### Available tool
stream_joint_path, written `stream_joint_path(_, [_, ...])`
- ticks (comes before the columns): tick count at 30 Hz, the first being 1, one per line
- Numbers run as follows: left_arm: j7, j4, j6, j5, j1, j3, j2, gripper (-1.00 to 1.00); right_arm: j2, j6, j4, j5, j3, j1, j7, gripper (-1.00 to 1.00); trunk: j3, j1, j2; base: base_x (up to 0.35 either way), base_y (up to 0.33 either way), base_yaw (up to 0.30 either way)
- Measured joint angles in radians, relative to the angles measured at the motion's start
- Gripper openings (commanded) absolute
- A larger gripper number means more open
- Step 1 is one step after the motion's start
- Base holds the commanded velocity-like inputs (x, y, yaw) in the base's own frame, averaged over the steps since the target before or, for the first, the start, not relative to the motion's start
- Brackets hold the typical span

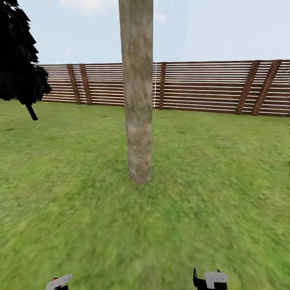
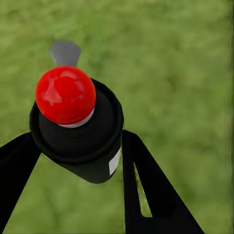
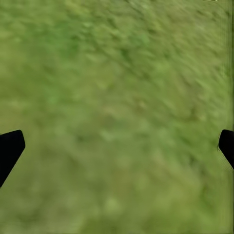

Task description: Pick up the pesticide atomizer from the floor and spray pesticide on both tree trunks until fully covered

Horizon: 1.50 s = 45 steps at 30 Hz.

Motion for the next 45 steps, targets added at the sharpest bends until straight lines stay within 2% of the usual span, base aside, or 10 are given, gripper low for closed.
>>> stream_joint_path(23, [0.000, -0.001, -0.001, -0.001, 0.000, 0.002, 0.002, -1.00, 0.001, 0.000, 0.000, 0.003, 0.000, 0.000, 0.000, 1.00, 0.000, 0.000, 0.000, 0.328, -0.024, -0.089])
stream_joint_path(30, [-0.004, -0.006, 0.002, -0.017, 0.000, -0.014, 0.003, -1.00, 0.004, 0.000, -0.007, 0.004, 0.001, 0.000, 0.002, 1.00, 0.000, 0.001, 0.000, 0.022, -0.011, 0.000])
stream_joint_path(32, [-0.011, -0.014, 0.005, -0.046, -0.003, -0.024, 0.008, -1.00, 0.005, 0.000, -0.009, 0.004, 0.000, 0.000, 0.003, 1.00, 0.000, 0.001, 0.000, 0.001, 0.000, 0.000])
stream_joint_path(35, [-0.046, -0.020, 0.009, -0.166, -0.015, -0.081, 0.015, -1.00, 0.000, 0.008, -0.050, 0.021, 0.002, -0.001, 0.010, 1.00, 0.000, 0.001, 0.000, 0.000, 0.000, 0.000])
stream_joint_path(37, [-0.151, -0.030, 0.013, -0.294, -0.038, -0.123, 0.022, -1.00, -0.002, 0.089, -0.149, 0.127, 0.011, -0.002, 0.122, 1.00, 0.000, 0.001, 0.000, 0.000, 0.000, 0.000])
stream_joint_path(38, [-0.330, -0.057, 0.052, -0.443, -0.085, -0.145, 0.040, -1.00, -0.003, 0.239, -0.281, 0.222, 0.016, -0.007, 0.366, 1.00, 0.000, 0.001, 0.000, 0.000, 0.000, 0.000])
stream_joint_path(39, [-0.570, -0.123, 0.121, -0.556, -0.159, -0.132, 0.060, -1.00, -0.005, 0.339, -0.442, 0.271, 0.026, -0.031, 0.653, 1.00, 0.000, 0.001, 0.000, 0.000, 0.000, 0.000])
stream_joint_path(41, [-0.723, -0.181, 0.138, -0.627, -0.166, -0.134, 0.068, -1.00, -0.005, 0.380, -0.482, 0.321, 0.031, -0.080, 0.879, 1.00, 0.000, 0.001, 0.000, 0.000, 0.000, 0.000])
stream_joint_path(44, [-0.881, -0.260, 0.169, -0.689, -0.177, -0.131, 0.069, -1.00, -0.002, 0.423, -0.493, 0.412, 0.034, -0.141, 1.039, 1.00, 0.000, 0.001, 0.000, 0.000, 0.000, 0.000])
stream_joint_path(45, [-0.955, -0.301, 0.210, -0.718, -0.179, -0.131, 0.067, -1.00, 0.002, 0.434, -0.496, 0.442, 0.042, -0.155, 1.092, 1.00, 0.000, 0.001, 0.000, 0.000, 0.000, 0.000])
